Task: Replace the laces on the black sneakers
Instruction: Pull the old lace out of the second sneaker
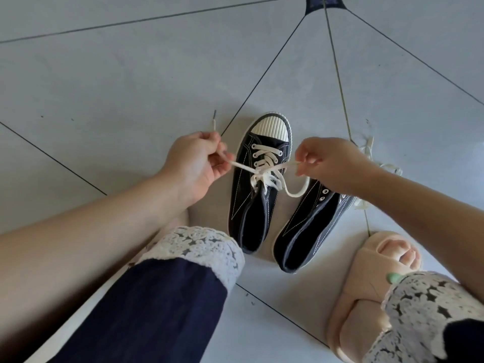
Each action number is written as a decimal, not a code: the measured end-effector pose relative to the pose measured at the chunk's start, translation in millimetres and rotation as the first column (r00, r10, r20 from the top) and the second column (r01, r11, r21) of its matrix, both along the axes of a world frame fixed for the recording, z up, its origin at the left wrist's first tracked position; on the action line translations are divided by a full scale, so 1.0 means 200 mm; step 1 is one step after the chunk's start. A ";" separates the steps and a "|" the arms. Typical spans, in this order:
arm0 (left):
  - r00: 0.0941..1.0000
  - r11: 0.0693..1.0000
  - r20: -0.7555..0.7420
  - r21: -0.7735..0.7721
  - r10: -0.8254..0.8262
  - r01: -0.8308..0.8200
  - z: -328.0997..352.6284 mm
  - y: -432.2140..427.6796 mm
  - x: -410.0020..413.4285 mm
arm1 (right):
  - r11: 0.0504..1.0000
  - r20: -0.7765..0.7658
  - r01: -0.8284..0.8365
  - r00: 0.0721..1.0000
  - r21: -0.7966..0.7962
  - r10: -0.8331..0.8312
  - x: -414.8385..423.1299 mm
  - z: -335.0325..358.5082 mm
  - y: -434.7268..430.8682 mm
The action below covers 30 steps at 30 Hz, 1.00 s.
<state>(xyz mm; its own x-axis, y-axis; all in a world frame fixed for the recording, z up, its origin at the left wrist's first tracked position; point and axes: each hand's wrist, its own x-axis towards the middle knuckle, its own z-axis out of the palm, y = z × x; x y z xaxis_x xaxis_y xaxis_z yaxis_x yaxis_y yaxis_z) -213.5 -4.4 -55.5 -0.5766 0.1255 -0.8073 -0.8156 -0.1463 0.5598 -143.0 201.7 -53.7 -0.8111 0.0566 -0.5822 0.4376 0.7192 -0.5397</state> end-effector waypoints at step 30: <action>0.161 0.362 -0.326 -0.775 -0.931 0.518 -0.05 0.05 0.14 | 0.975 0.123 0.123 0.987 -0.187 -0.101 0.05 0.00 -0.12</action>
<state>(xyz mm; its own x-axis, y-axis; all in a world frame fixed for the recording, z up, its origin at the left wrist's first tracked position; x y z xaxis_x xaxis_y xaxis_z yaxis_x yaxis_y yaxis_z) -185.4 6.2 -65.2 -0.7063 0.6178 -0.3457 0.2627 0.6821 0.6824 -132.9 176.9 -53.5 -0.7346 0.0212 -0.6781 0.5755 0.5489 -0.6063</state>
